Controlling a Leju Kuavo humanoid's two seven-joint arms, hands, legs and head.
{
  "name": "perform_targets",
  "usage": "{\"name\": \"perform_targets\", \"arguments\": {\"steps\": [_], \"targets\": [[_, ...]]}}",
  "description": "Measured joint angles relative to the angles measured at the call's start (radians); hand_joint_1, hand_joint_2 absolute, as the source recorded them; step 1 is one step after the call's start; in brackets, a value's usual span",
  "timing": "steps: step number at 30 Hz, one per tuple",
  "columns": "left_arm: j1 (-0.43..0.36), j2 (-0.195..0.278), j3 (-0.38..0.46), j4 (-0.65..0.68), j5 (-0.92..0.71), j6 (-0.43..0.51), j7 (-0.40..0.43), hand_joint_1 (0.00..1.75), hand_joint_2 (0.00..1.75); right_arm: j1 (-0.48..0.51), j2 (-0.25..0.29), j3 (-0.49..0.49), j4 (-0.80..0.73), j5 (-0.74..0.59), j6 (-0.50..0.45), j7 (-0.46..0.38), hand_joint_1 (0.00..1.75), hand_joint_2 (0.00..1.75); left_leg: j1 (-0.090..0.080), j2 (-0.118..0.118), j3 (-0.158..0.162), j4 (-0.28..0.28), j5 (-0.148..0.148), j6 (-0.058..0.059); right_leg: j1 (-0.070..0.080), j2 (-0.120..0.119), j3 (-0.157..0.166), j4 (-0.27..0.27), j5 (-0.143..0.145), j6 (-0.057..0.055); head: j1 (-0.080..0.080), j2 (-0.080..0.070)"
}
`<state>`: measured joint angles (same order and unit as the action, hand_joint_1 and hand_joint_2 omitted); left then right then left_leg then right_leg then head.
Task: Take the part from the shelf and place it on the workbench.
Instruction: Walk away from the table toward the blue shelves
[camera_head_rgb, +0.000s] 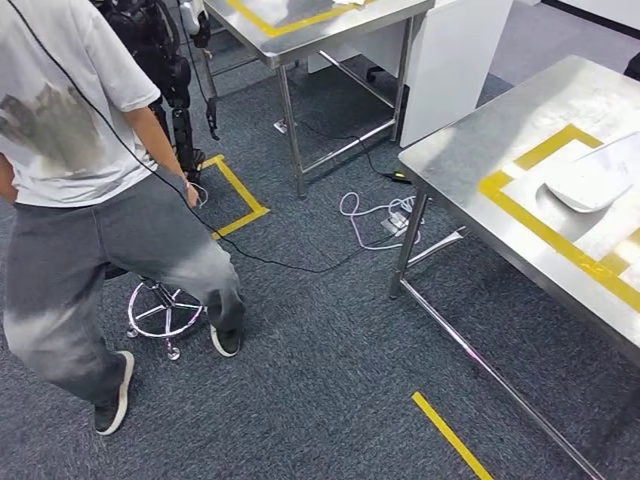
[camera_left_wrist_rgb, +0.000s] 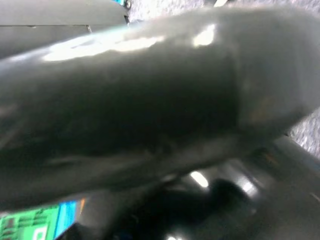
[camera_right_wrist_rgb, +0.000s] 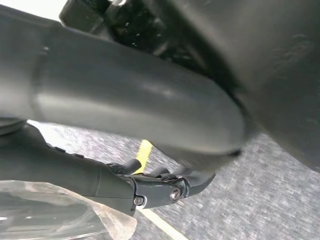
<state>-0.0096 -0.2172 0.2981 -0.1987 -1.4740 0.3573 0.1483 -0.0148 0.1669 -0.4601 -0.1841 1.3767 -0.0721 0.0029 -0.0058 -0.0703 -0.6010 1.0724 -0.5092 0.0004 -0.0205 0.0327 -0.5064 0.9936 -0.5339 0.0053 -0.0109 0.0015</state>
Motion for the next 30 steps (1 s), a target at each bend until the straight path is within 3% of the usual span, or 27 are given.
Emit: {"name": "perform_targets", "arguments": {"steps": [1, 3, 4, 5, 7, 8, 9, 11, 13, 15, 17, 18, 19, 20, 22, 24, 26, 28, 30], "targets": [[-0.003, 0.002, 0.001, 0.0, 0.004, -0.018, 0.0, 0.0, 0.0, 0.001, 0.0, -0.004, 0.0, -0.005, 0.003, -0.007, 0.0, 0.0, 0.001, 0.029, -0.024, 0.056, -0.031, -0.005, 0.001, -0.015, 0.002, -0.001, -0.001, -0.005, -0.003, 0.0], [-0.006, 0.007, 0.006, 0.0, 0.021, -0.043, 0.002, 0.0, 0.0, 0.004, 0.0, -0.01, 0.002, -0.004, 0.018, -0.013, 0.0, 0.0, 0.006, 0.055, -0.083, 0.184, -0.086, -0.013, 0.004, -0.044, 0.004, -0.001, -0.005, -0.01, -0.005, 0.0], [-0.007, 0.01, 0.011, 0.0, 0.033, -0.055, 0.004, 0.0, 0.0, 0.003, 0.0, -0.012, 0.002, 0.002, 0.03, -0.011, 0.0, 0.0, 0.008, 0.058, -0.099, 0.219, -0.093, -0.016, 0.005, -0.057, 0.005, -0.001, -0.006, -0.011, -0.006, 0.0], [-0.007, 0.014, 0.018, 0.0, 0.044, -0.068, 0.005, 0.0, 0.0, 0.001, 0.0, -0.012, 0.002, 0.009, 0.041, -0.007, 0.0, 0.0, 0.01, 0.061, -0.098, 0.216, -0.08, -0.016, 0.006, -0.069, 0.007, 0.0, -0.009, -0.011, -0.006, 0.0], [-0.007, 0.022, 0.032, 0.0, 0.064, -0.094, 0.006, 0.0, 0.0, -0.003, 0.0, -0.012, 0.002, 0.023, 0.058, -0.001, 0.0, 0.0, 0.01, 0.079, -0.043, 0.106, -0.011, -0.012, 0.006, -0.088, 0.015, 0.0, -0.015, -0.007, -0.006, 0.0], [-0.008, 0.025, 0.039, 0.0, 0.072, -0.102, 0.005, 0.0, 0.0, -0.004, -0.001, -0.011, 0.002, 0.028, 0.063, 0.0, 0.0, 0.0, 0.005, 0.103, -0.009, 0.04, 0.015, -0.008, 0.008, -0.097, 0.018, 0.0, -0.02, -0.003, -0.006, 0.0], [-0.009, 0.027, 0.045, 0.0, 0.078, -0.105, 0.004, 0.0, 0.0, -0.004, -0.001, -0.011, 0.002, 0.032, 0.066, 0.001, 0.0, 0.0, 0.001, 0.124, 0.017, -0.013, 0.029, -0.003, 0.01, -0.105, 0.019, 0.0, -0.025, 0.002, -0.006, 0.0], [-0.01, 0.03, 0.057, 0.0, 0.089, -0.107, 0.001, 0.0, 0.0, -0.004, -0.001, -0.01, 0.002, 0.037, 0.068, 0.002, 0.0, 0.0, -0.008, 0.144, 0.033, -0.049, 0.025, 0.007, 0.015, -0.124, 0.019, 0.0, -0.032, 0.012, -0.004, 0.0], [-0.007, 0.032, 0.068, 0.0, 0.096, -0.107, -0.001, 0.0, 0.0, -0.007, -0.001, -0.01, 0.002, 0.041, 0.068, 0.001, 0.0, 0.0, -0.007, 0.124, 0.033, -0.058, 0.027, 0.019, 0.014, -0.136, 0.03, -0.002, -0.038, 0.021, -0.001, 0.0], [-0.005, 0.034, 0.078, 0.0, 0.106, -0.108, -0.002, 0.0, 0.0, -0.009, -0.002, -0.009, 0.003, 0.047, 0.066, -0.007, 0.0, 0.0, -0.003, 0.103, 0.038, -0.067, 0.032, 0.03, 0.012, -0.104, 0.02, 0.037, -0.069, 0.028, 0.004, 0.0], [-0.007, 0.036, 0.088, 0.0, 0.118, -0.108, -0.002, 0.0, 0.0, -0.007, -0.002, -0.005, 0.003, 0.054, 0.061, -0.025, 0.0, 0.0, 0.0, 0.083, 0.039, -0.07, 0.033, 0.037, 0.011, -0.055, -0.043, 0.16, -0.129, 0.03, 0.01, 0.0], [-0.008, 0.038, 0.095, 0.0, 0.124, -0.107, -0.004, 0.0, 0.0, -0.007, -0.002, -0.002, 0.003, 0.058, 0.057, -0.035, 0.0, 0.0, 0.0, 0.072, 0.039, -0.069, 0.033, 0.039, 0.011, -0.043, -0.08, 0.23, -0.153, 0.031, 0.011, 0.0], [-0.008, 0.04, 0.101, 0.0, 0.129, -0.106, -0.006, 0.0, 0.0, -0.008, -0.002, 0.001, 0.003, 0.061, 0.054, -0.042, 0.0, 0.0, -0.001, 0.061, 0.04, -0.069, 0.032, 0.041, 0.011, -0.037, -0.107, 0.276, -0.161, 0.032, 0.012, 0.0], [-0.008, 0.042, 0.107, 0.0, 0.133, -0.104, -0.009, 0.0, 0.0, -0.01, -0.002, 0.004, 0.003, 0.063, 0.052, -0.046, 0.0, 0.0, -0.001, 0.049, 0.042, -0.069, 0.031, 0.041, 0.011, -0.034, -0.118, 0.287, -0.148, 0.032, 0.012, 0.0], [-0.008, 0.045, 0.118, 0.0, 0.145, -0.104, -0.014, 0.0, 0.0, -0.013, -0.002, 0.01, 0.003, 0.067, 0.059, -0.037, 0.0, 0.0, 0.0, 0.023, 0.047, -0.067, 0.028, 0.039, 0.009, -0.025, -0.085, 0.195, -0.072, 0.031, 0.012, 0.0], [-0.011, 0.051, 0.132, 0.0, 0.16, -0.108, -0.018, 0.0, 0.0, -0.014, -0.001, 0.02, 0.005, 0.086, 0.08, -0.018, 0.0, 0.0, -0.001, -0.001, 0.046, -0.06, 0.025, 0.031, 0.004, 0.01, -0.036, 0.072, -0.016, 0.03, 0.012, 0.0], [-0.012, 0.056, 0.147, 0.0, 0.174, -0.109, -0.015, 0.0, 0.0, -0.019, 0.0, 0.034, 0.006, 0.109, 0.099, -0.006, 0.0, 0.0, 0.0, -0.018, 0.035, -0.054, 0.026, 0.02, 0.004, 0.035, -0.014, 0.025, -0.014, 0.025, 0.011, 0.0], [-0.01, 0.059, 0.163, 0.0, 0.185, -0.104, -0.009, 0.0, 0.0, -0.024, 0.004, 0.044, 0.006, 0.117, 0.107, -0.003, 0.0, 0.0, 0.004, -0.028, 0.028, -0.051, 0.029, 0.01, 0.005, 0.023, -0.007, 0.018, -0.012, 0.015, 0.01, 0.0], [-0.01, 0.061, 0.175, 0.0, 0.189, -0.102, -0.008, 0.0, 0.0, -0.027, 0.007, 0.05, 0.006, 0.119, 0.109, -0.001, 0.0, 0.0, 0.003, -0.001, 0.013, -0.014, 0.006, 0.0, 0.004, 0.002, -0.001, 0.012, -0.009, 0.003, 0.006, 0.0]]}}
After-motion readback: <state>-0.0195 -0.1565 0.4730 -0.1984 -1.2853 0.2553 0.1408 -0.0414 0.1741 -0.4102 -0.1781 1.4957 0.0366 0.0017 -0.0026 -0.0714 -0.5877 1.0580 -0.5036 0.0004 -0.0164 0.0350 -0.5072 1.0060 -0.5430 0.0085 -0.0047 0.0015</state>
